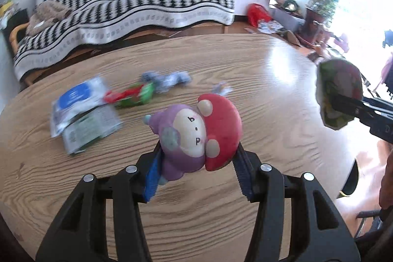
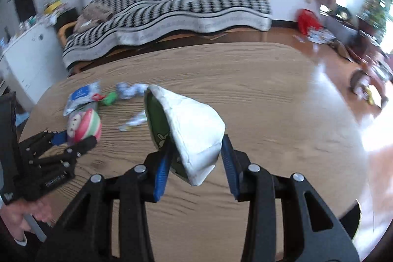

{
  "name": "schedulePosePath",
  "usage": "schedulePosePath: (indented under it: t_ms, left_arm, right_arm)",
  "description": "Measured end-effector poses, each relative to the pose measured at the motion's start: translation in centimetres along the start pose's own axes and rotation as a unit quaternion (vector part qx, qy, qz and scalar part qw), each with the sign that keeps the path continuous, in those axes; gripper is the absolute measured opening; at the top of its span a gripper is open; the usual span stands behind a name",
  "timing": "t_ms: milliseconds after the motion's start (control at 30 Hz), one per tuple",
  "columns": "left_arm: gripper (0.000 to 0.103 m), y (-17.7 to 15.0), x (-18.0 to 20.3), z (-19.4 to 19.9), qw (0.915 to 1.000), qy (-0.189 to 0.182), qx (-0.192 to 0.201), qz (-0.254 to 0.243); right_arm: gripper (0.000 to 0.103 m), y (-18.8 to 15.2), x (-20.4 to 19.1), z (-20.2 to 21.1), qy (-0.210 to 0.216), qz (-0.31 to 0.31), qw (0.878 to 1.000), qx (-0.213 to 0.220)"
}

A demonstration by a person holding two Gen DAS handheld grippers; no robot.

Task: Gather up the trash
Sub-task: 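Carry the toy ball and paper cup over the black bin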

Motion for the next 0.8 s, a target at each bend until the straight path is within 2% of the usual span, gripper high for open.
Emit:
schedulePosePath:
  t_ms: [133,200,300,400,500,600,733,800]
  left_arm:
    - [0.051,0.7,5.5,-0.8,0.9992,-0.035,0.003,-0.019]
    - [0.051,0.9,8.8,-1.3,0.9975,-0.065,0.001,-0.029]
    - [0.051,0.7,14.8,-2.0,0.9931,-0.095,-0.001,-0.069]
    - [0.051,-0.6,21.9,-2.5,0.9838,-0.14,-0.01,-0.112]
    - [0.051,-2.2,27.3,-2.8,0.9734,-0.177,-0.021,-0.144]
    - [0.051,-4.7,33.1,-3.8,0.9601,-0.214,-0.04,-0.176]
    - [0.051,-7.2,38.3,-5.5,0.9474,-0.241,-0.064,-0.201]
    - [0.051,-8.1,39.7,-6.3,0.9444,-0.249,-0.076,-0.201]
  right_arm:
    - [0.04,-2.1,7.9,2.1,-0.036,-0.054,0.998,-0.007]
    - [0.04,-3.5,12.6,3.4,-0.057,-0.091,0.994,-0.011]
    - [0.04,-5.6,18.7,5.1,-0.091,-0.138,0.986,-0.022]
    - [0.04,-8.1,24.1,6.7,-0.125,-0.179,0.975,-0.034]
    - [0.04,-10.8,28.6,7.9,-0.15,-0.212,0.964,-0.056]
    - [0.04,-14.0,32.8,8.6,-0.17,-0.239,0.953,-0.079]
    - [0.041,-17.1,36.2,8.7,-0.177,-0.259,0.943,-0.11]
    - [0.041,-18.6,37.5,8.5,-0.174,-0.267,0.939,-0.128]
Point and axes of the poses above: each gripper's, at about its wrist camera, not at the fingertips, and z roughly against the way its jaws point, x to its right, y to its top, the point moved 3 cm from there along -z, roughly the way its jaws point, and after that the axes turned 5 degrees about -y, right-handed, at the moved point
